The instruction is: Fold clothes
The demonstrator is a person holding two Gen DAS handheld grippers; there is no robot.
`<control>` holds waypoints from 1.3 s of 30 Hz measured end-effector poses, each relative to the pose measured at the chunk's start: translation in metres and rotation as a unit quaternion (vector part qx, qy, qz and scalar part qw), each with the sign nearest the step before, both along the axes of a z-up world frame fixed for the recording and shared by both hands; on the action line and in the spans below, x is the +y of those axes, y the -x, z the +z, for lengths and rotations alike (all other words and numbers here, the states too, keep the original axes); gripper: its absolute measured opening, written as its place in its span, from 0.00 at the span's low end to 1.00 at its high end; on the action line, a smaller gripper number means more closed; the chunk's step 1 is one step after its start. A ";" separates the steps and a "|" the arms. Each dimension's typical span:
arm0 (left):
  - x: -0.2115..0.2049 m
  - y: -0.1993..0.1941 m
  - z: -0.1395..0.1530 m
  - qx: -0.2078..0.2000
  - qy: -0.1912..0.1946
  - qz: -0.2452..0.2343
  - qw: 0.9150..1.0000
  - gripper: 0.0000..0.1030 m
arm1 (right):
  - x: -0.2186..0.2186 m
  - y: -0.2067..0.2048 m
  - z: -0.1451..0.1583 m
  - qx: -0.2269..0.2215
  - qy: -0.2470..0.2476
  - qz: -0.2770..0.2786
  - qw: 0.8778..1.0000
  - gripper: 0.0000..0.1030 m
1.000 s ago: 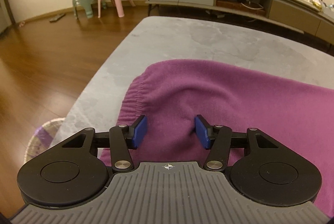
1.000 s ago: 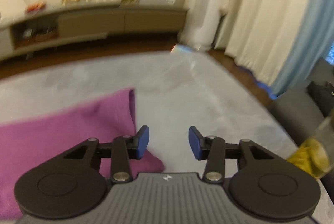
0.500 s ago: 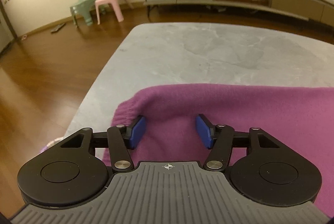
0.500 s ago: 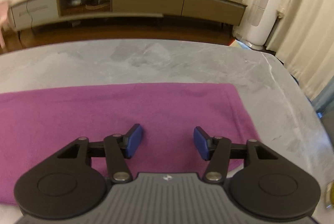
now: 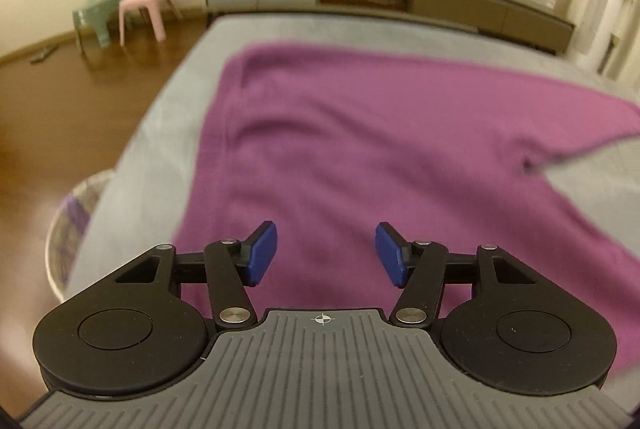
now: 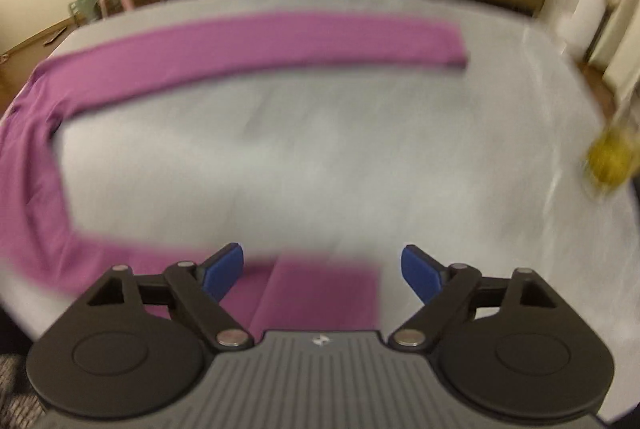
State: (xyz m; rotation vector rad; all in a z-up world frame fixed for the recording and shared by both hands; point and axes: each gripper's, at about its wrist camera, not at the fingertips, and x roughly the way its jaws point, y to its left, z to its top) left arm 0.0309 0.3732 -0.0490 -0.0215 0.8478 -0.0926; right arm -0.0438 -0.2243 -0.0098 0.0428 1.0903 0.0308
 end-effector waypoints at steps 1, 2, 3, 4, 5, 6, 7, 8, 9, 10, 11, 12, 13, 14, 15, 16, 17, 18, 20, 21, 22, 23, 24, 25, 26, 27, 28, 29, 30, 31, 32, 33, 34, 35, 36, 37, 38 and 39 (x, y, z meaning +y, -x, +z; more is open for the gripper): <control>-0.001 0.006 -0.004 0.005 0.006 -0.004 1.000 0.48 | 0.007 0.005 -0.005 0.009 -0.002 0.007 1.000 0.86; -0.002 0.009 -0.008 0.009 0.011 -0.006 1.000 0.48 | 0.014 0.010 -0.010 0.018 -0.003 0.014 1.000 0.86; -0.004 0.012 -0.012 0.014 0.015 -0.008 1.000 0.48 | 0.020 0.011 -0.016 0.026 0.008 0.018 0.999 0.86; -0.006 0.013 -0.016 0.019 0.010 -0.008 1.000 0.48 | 0.026 0.006 -0.023 0.031 0.035 0.020 0.999 0.83; -0.008 0.014 -0.021 0.024 0.002 -0.008 1.000 0.48 | 0.030 0.001 -0.030 0.039 0.060 0.023 0.997 0.64; -0.011 0.017 -0.025 0.029 -0.009 -0.005 1.000 0.47 | 0.032 -0.004 -0.037 0.044 0.076 0.030 0.996 0.33; -0.011 0.017 -0.029 0.031 -0.020 -0.002 0.999 0.46 | 0.034 -0.009 -0.041 0.042 0.082 0.042 0.995 0.24; -0.010 0.016 -0.030 0.030 -0.026 -0.001 0.999 0.47 | 0.036 -0.013 -0.043 0.037 0.096 0.053 0.993 0.08; -0.008 0.013 -0.030 0.032 -0.029 0.001 0.999 0.48 | 0.039 -0.017 -0.034 0.019 0.117 0.059 0.991 0.07; -0.006 0.011 -0.029 0.034 -0.036 0.007 0.999 0.48 | 0.042 -0.018 -0.019 -0.012 0.135 0.064 0.989 0.07; -0.003 0.009 -0.029 0.036 -0.040 0.013 0.998 0.48 | 0.043 -0.017 0.001 -0.051 0.143 0.066 0.986 0.07; -0.001 0.008 -0.030 0.038 -0.044 0.018 0.998 0.49 | 0.042 -0.014 0.026 -0.098 0.139 0.064 0.983 0.07; 0.003 0.007 -0.030 0.040 -0.041 0.021 0.998 0.49 | 0.041 -0.008 0.050 -0.144 0.137 0.062 0.978 0.07; 0.006 0.008 -0.030 0.041 -0.038 0.023 0.998 0.50 | 0.039 0.005 0.069 -0.184 0.136 0.064 0.971 0.07; 0.009 0.010 -0.030 0.041 -0.037 0.025 0.998 0.50 | 0.037 0.020 0.084 -0.218 0.135 0.069 0.964 0.07; 0.011 0.012 -0.030 0.041 -0.038 0.026 0.998 0.50 | 0.035 0.035 0.098 -0.251 0.134 0.073 0.956 0.07; 0.013 0.015 -0.030 0.041 -0.039 0.026 0.998 0.50 | 0.032 0.051 0.107 -0.274 0.136 0.079 0.949 0.07; 0.014 0.018 -0.030 0.040 -0.038 0.026 0.998 0.50 | 0.028 0.066 0.107 -0.280 0.143 0.086 0.945 0.08; 0.018 0.021 -0.029 0.043 -0.038 0.025 0.998 0.50 | 0.015 0.090 0.082 -0.247 0.160 0.100 0.950 0.15; 0.019 0.022 -0.028 0.045 -0.038 0.025 0.998 0.50 | 0.007 0.100 0.063 -0.219 0.169 0.108 0.955 0.22; 0.019 0.022 -0.028 0.047 -0.040 0.023 0.998 0.51 | -0.001 0.108 0.045 -0.185 0.175 0.109 0.961 0.26; 0.020 0.021 -0.028 0.049 -0.042 0.021 0.998 0.51 | -0.010 0.114 0.032 -0.149 0.167 0.101 0.969 0.31; 0.020 0.020 -0.027 0.052 -0.044 0.020 0.997 0.51 | -0.020 0.118 0.027 -0.129 0.142 0.086 0.978 0.31; 0.019 0.020 -0.027 0.053 -0.047 0.018 0.997 0.51 | -0.032 0.121 0.027 -0.127 0.102 0.064 0.984 0.32; 0.018 0.019 -0.027 0.053 -0.051 0.017 0.997 0.51 | -0.043 0.124 0.031 -0.138 0.059 0.041 0.988 0.40; 0.016 0.019 -0.027 0.054 -0.055 0.016 0.997 0.52 | -0.052 0.124 0.035 -0.150 0.024 0.021 0.988 0.55; 0.015 0.018 -0.026 0.054 -0.059 0.015 0.997 0.52 | -0.061 0.122 0.039 -0.159 -0.010 0.000 0.987 0.62; 0.014 0.018 -0.027 0.053 -0.060 0.016 0.997 0.52 | -0.069 0.118 0.040 -0.162 -0.036 -0.019 0.986 0.73; 0.014 0.019 -0.027 0.052 -0.061 0.017 0.997 0.52 | -0.075 0.111 0.037 -0.152 -0.048 -0.036 0.986 0.76; 0.014 0.020 -0.027 0.051 -0.061 0.018 0.997 0.52 | -0.081 0.104 0.033 -0.135 -0.056 -0.056 0.988 0.77; 0.015 0.020 -0.028 0.050 -0.060 0.019 0.997 0.52 | -0.087 0.097 0.028 -0.117 -0.063 -0.075 0.988 0.82; 0.015 0.021 -0.028 0.050 -0.058 0.019 0.997 0.52 | -0.092 0.089 0.020 -0.091 -0.071 -0.092 0.989 0.85; 0.016 0.021 -0.028 0.050 -0.056 0.019 0.997 0.52 | -0.097 0.080 0.007 -0.056 -0.080 -0.106 0.990 0.85; 0.017 0.021 -0.028 0.050 -0.054 0.018 0.997 0.52 | -0.100 0.074 -0.005 -0.026 -0.089 -0.113 0.989 0.85; 0.018 0.021 -0.028 0.050 -0.052 0.018 0.997 0.52 | -0.100 0.069 -0.015 -0.005 -0.095 -0.108 0.990 0.79; 0.018 0.020 -0.027 0.051 -0.051 0.017 0.997 0.53 | -0.099 0.062 -0.026 0.014 -0.097 -0.099 0.990 0.69; 0.018 0.019 -0.027 0.053 -0.050 0.017 0.997 0.53 | -0.097 0.054 -0.034 0.030 -0.091 -0.090 0.991 0.32; 0.019 0.017 -0.027 0.054 -0.051 0.017 0.997 0.54 | -0.091 0.048 -0.037 0.035 -0.072 -0.078 0.994 0.01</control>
